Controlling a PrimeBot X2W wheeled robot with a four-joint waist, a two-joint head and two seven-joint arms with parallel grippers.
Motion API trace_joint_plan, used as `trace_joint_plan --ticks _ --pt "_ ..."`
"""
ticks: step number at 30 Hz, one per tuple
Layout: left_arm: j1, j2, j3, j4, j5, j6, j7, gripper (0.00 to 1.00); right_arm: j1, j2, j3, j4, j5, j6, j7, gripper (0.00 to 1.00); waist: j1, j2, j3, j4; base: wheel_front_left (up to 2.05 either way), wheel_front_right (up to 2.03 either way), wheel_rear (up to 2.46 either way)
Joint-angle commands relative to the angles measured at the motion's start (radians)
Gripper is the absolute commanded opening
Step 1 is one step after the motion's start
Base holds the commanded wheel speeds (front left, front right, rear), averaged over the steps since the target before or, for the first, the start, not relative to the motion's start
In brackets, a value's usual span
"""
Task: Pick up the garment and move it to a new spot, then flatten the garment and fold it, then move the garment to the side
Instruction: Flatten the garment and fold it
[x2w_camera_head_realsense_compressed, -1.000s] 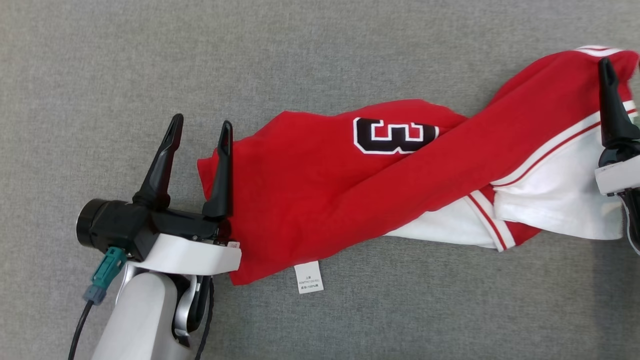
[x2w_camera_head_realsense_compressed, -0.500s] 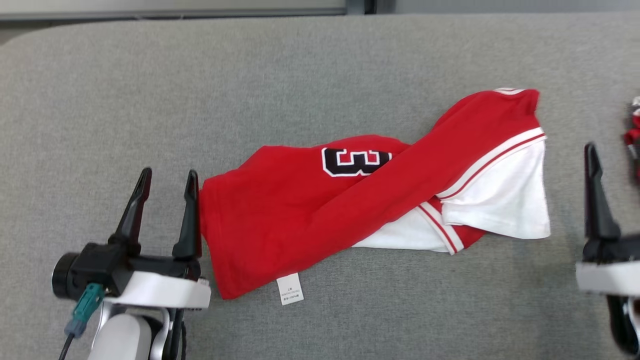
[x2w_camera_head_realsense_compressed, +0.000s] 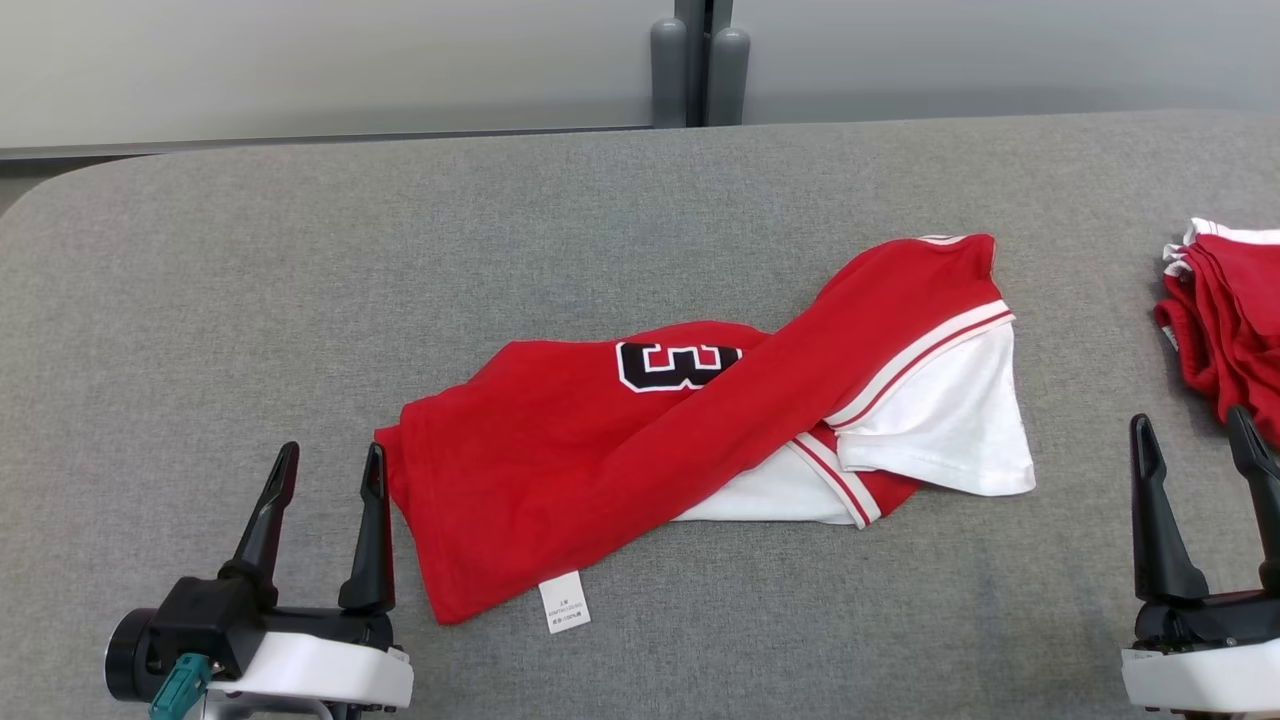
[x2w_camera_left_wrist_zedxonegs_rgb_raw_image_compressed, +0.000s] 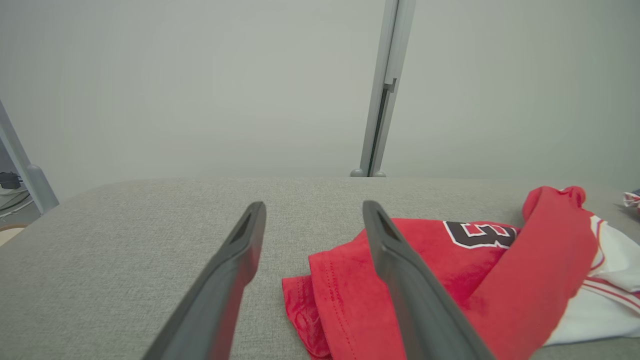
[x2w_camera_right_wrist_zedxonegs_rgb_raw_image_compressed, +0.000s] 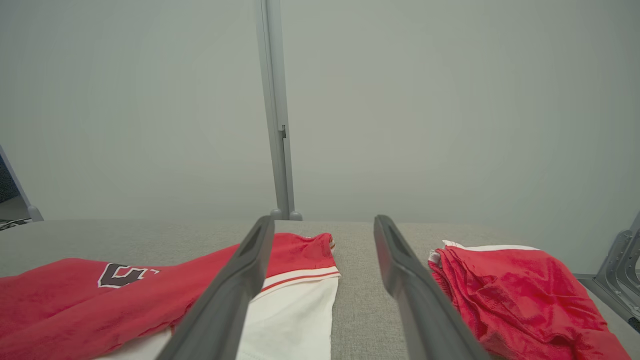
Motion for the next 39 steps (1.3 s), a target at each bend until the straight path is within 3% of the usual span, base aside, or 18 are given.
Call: trace_joint_plan --ticks 1,9,18,27,28,29,30,39 --pt "0.003 0.005 0.001 -0.002 -0.002 0.002 -0.001 1.00 0.008 0.000 -0.004 -0.010 -0.008 0.000 0.007 1.00 0.0000 0.0000 -0.003 0.002 0.00 0.00 0.00" --pt "0.007 0.004 -0.017 0.007 -0.007 0.000 0.011 1.00 0.013 0.000 -0.008 -0.025 -0.005 0.000 0.020 1.00 0.0000 0.0000 -0.009 0.012 0.00 0.00 0.00" --pt "0.067 -0.028 -0.098 0.140 -0.090 -0.054 0.128 1.00 0.018 0.012 -0.009 -0.018 0.007 0.000 0.030 1.00 0.0000 0.0000 -0.001 0.017 0.00 0.00 0.00" --pt "0.056 -0.045 -0.151 0.225 -0.143 -0.076 0.140 1.00 0.012 0.025 -0.015 -0.002 0.018 0.000 0.027 1.00 0.0000 0.0000 0.016 0.023 0.00 0.00 0.00" --pt "0.048 -0.046 -0.154 0.230 -0.144 -0.077 0.134 0.77 0.009 0.025 -0.014 -0.002 0.019 0.000 0.028 1.00 0.0000 0.0000 0.019 0.022 0.00 0.00 0.00" --pt "0.042 -0.046 -0.157 0.236 -0.145 -0.080 0.129 0.35 0.008 0.024 -0.012 0.001 0.019 0.000 0.028 1.00 0.0000 0.0000 0.021 0.021 0.00 0.00 0.00" --pt "0.035 -0.044 -0.156 0.240 -0.143 -0.081 0.121 0.00 0.006 0.024 -0.012 0.003 0.020 0.000 0.029 1.00 0.0000 0.0000 0.023 0.020 0.00 0.00 0.00" --pt "0.006 -0.029 -0.157 0.253 -0.137 -0.083 0.083 0.00 0.013 0.014 -0.044 0.048 0.031 0.000 0.034 1.00 0.0000 0.0000 0.038 0.018 0.00 0.00 0.00"
